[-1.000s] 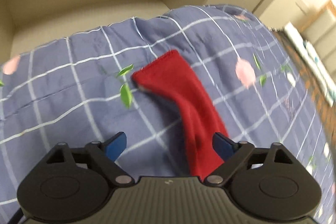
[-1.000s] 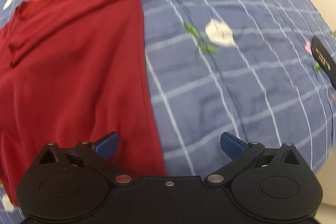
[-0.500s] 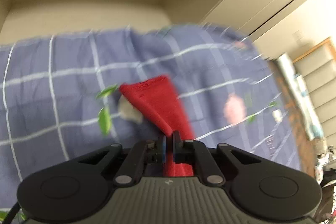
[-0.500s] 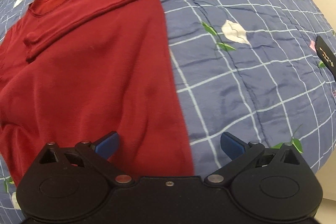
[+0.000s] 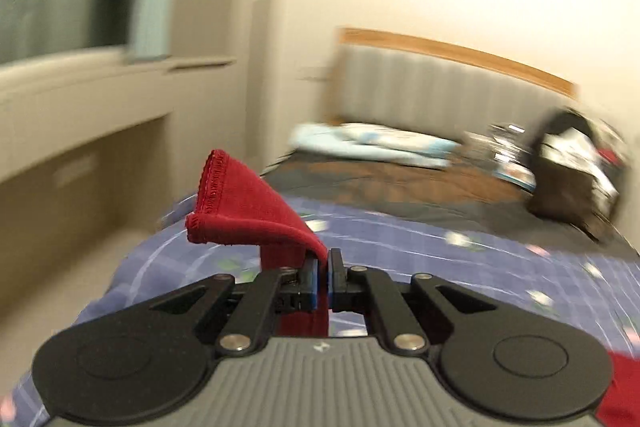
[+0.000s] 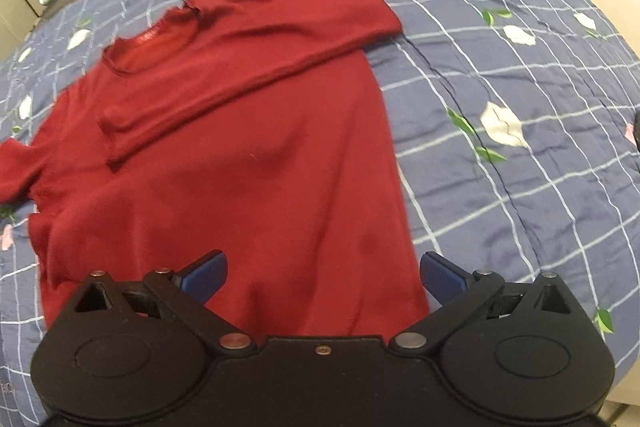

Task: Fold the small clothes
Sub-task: 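Grasp the other sleeve cuff with the left tool, fold it across the body, release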

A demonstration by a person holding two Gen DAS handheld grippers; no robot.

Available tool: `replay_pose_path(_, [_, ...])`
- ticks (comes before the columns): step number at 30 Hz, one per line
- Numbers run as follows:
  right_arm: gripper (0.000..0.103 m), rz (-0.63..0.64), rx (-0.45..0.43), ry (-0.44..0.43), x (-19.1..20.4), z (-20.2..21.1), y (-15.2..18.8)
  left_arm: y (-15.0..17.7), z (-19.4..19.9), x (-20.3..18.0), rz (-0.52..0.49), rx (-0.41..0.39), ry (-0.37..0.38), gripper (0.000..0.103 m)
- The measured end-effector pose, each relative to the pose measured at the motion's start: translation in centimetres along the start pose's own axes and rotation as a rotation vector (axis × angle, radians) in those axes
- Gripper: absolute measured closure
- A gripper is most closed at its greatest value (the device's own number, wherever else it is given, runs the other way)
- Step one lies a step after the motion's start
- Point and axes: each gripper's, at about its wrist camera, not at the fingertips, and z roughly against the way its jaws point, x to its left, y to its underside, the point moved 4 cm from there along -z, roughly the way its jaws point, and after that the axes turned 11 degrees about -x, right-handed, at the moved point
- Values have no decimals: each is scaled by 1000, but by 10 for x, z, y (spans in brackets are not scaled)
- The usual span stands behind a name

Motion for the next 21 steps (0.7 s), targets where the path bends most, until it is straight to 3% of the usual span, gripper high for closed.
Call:
replay_pose_path(6, [1,-13,-46,-11,-11,7,-6,8,11,-115,-148,20,210,99])
replay_pose_path(9, [1,-34,-66,-2,-25,10,-6,30,14,-174,-158,52,281,99])
replay_pose_path(16, [1,-22,-78,43,-56,16,6,113,11,-279,-249,165,341,99])
replay_pose_path(21, [1,-42,-80,57,-80,18,13,162,32,-315,-326,270,394,99])
